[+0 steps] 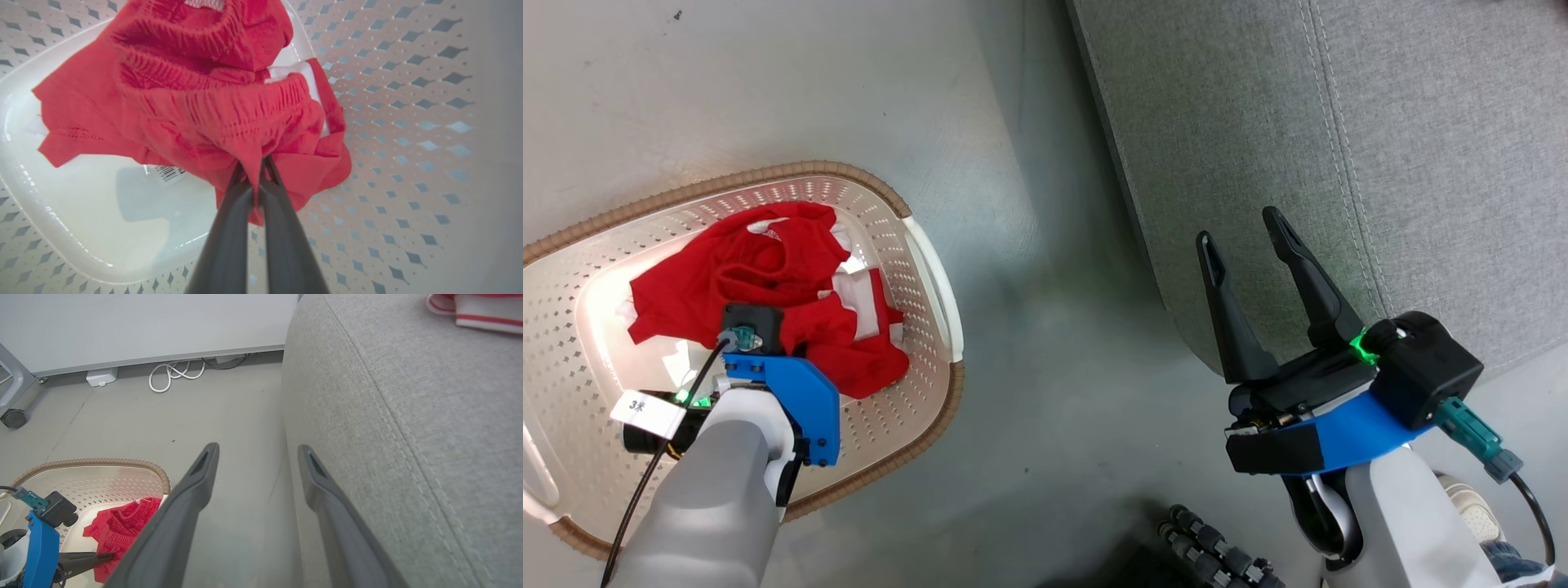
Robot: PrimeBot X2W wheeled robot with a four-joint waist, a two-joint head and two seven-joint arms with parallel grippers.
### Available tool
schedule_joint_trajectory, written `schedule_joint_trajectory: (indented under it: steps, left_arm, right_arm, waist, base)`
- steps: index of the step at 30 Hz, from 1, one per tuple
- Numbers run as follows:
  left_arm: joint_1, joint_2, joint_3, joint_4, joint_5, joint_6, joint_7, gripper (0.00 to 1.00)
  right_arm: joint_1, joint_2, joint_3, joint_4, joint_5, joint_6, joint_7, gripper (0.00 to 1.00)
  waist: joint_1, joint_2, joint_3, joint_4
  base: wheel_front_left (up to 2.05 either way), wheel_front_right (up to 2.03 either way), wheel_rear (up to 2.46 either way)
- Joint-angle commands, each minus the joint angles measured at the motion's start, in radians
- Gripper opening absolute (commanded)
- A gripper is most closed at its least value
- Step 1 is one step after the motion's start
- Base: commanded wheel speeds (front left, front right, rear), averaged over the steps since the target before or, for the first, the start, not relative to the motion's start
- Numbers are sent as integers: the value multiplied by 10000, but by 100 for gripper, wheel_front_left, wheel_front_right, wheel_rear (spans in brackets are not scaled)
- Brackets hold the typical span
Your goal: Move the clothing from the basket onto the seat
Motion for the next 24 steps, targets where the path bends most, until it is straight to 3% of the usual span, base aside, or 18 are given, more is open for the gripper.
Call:
schedule_joint_trajectory:
  steps: [1, 12, 24]
  left_arm:
    - [-186, 17, 17, 24, -57, -59, -62, 0]
    - [113, -280, -41, 59, -249, -266, -635, 0]
    - [1004, -1026, -264, 31, -578, -564, -1287, 0]
  right_arm:
    - [-173, 5, 40, 35, -34, 5, -35, 100]
    - [-295, 4, 32, 305, -219, 5, -35, 100]
    - [60, -2, -127, 1020, -803, 5, -35, 100]
  waist:
    - [0, 0, -8, 7]
    - [0, 0, -1051, 504]
    - [0, 0, -3497, 1557]
  base:
    - [0, 0, 0]
    - [0, 0, 0]
    - [0, 0, 0]
